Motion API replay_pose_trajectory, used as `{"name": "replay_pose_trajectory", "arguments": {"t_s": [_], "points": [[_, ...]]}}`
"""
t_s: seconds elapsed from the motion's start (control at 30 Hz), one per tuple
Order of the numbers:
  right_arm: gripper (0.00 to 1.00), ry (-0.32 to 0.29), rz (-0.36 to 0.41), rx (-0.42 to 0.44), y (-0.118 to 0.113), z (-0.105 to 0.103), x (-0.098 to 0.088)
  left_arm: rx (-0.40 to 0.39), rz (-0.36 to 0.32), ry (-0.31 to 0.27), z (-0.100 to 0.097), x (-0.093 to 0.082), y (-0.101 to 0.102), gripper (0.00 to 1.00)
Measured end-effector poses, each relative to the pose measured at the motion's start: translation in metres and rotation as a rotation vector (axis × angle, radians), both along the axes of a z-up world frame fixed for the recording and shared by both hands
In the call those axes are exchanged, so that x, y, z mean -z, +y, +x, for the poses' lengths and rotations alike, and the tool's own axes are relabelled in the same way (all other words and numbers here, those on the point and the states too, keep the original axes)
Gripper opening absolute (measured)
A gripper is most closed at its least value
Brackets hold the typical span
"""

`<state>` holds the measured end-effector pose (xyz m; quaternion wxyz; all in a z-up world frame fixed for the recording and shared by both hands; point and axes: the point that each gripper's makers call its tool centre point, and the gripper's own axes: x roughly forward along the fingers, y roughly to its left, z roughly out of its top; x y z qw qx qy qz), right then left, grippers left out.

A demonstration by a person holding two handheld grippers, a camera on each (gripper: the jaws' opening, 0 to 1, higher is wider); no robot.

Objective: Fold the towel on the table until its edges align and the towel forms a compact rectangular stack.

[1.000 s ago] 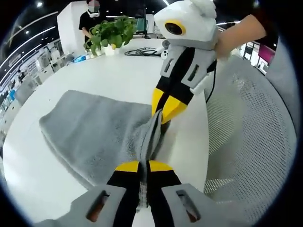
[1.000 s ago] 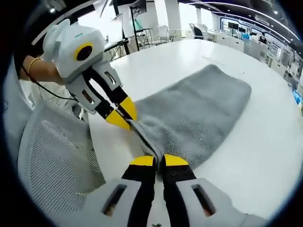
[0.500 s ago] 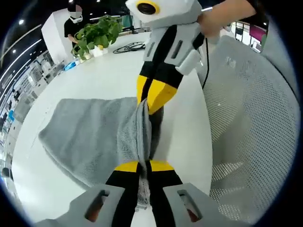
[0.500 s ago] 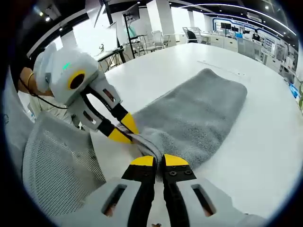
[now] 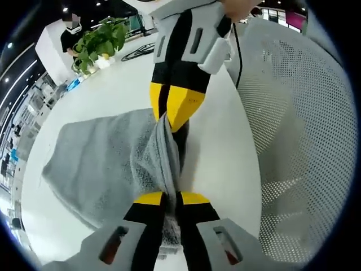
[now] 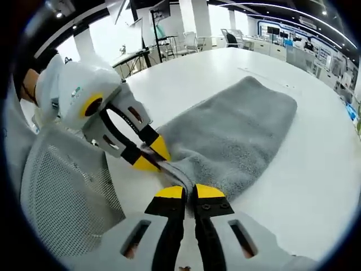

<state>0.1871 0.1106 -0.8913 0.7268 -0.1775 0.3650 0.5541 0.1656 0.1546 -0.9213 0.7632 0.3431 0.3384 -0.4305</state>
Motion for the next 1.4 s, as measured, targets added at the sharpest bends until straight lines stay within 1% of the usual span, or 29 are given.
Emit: {"name": "replay_pose_trajectory", "arguments": {"t_s": [0.03,0.2,0.27,0.3,0.37,0.43,0.53,0.57,0.63,0.7,0.73,0.83,0.97,1.03,1.13,1.23,1.3,1.4], "points": [[0.03,0.004,0.002,0.005,0.0,0.0,0.001,-0.005,-0.003,-0.009,0.001,0.0,0.0,0.08],[0.03,0.012,0.003,0.016,-0.002,0.0,0.004,0.002,-0.009,-0.007,0.003,0.001,0.0,0.06],[0.03,0.01,0.002,0.017,-0.003,0.0,0.006,-0.032,-0.035,0.02,0.004,0.001,0.001,0.04],[0.03,0.008,0.001,0.017,-0.003,0.0,0.006,-0.071,-0.074,0.041,0.005,0.0,0.001,0.04],[0.03,0.002,0.003,0.017,-0.004,0.0,0.007,-0.121,-0.123,0.074,0.006,0.0,0.002,0.03],[0.04,-0.005,0.006,0.01,-0.004,0.0,0.007,-0.109,-0.112,0.068,0.006,-0.001,0.003,0.02],[0.04,-0.039,0.007,-0.028,-0.005,-0.002,0.006,-0.116,-0.113,0.08,0.005,-0.003,0.003,0.02],[0.04,-0.052,0.007,-0.038,-0.005,-0.002,0.006,-0.14,-0.136,0.1,0.005,-0.004,0.003,0.02],[0.05,-0.079,-0.001,-0.07,-0.006,-0.003,0.005,-0.164,-0.167,0.126,0.005,-0.006,0.004,0.02],[0.06,-0.107,-0.027,-0.098,-0.008,-0.004,0.007,-0.183,-0.201,0.16,0.005,-0.01,0.005,0.02],[0.07,-0.107,-0.036,-0.096,-0.008,-0.005,0.008,-0.198,-0.22,0.165,0.007,-0.014,0.006,0.02],[0.09,-0.135,-0.036,-0.122,-0.006,-0.006,0.008,-0.212,-0.238,0.17,0.01,-0.022,0.008,0.02],[0.16,-0.191,-0.06,-0.17,-0.005,-0.007,0.01,-0.231,-0.262,0.183,0.012,-0.033,0.008,0.02],[0.21,-0.234,-0.081,-0.191,-0.005,-0.006,0.01,-0.241,-0.276,0.196,0.012,-0.037,0.008,0.02],[0.24,-0.29,-0.111,-0.217,-0.005,-0.006,0.012,-0.278,-0.319,0.215,0.015,-0.046,0.008,0.02],[0.23,-0.32,-0.138,-0.216,-0.005,-0.005,0.017,-0.274,-0.326,0.203,0.017,-0.05,0.009,0.02],[0.22,-0.344,-0.151,-0.224,-0.002,-0.004,0.018,-0.261,-0.311,0.194,0.017,-0.049,0.01,0.02],[0.22,-0.379,-0.207,-0.297,-0.002,-0.005,0.024,-0.241,-0.292,0.191,0.014,-0.045,0.008,0.02]]}}
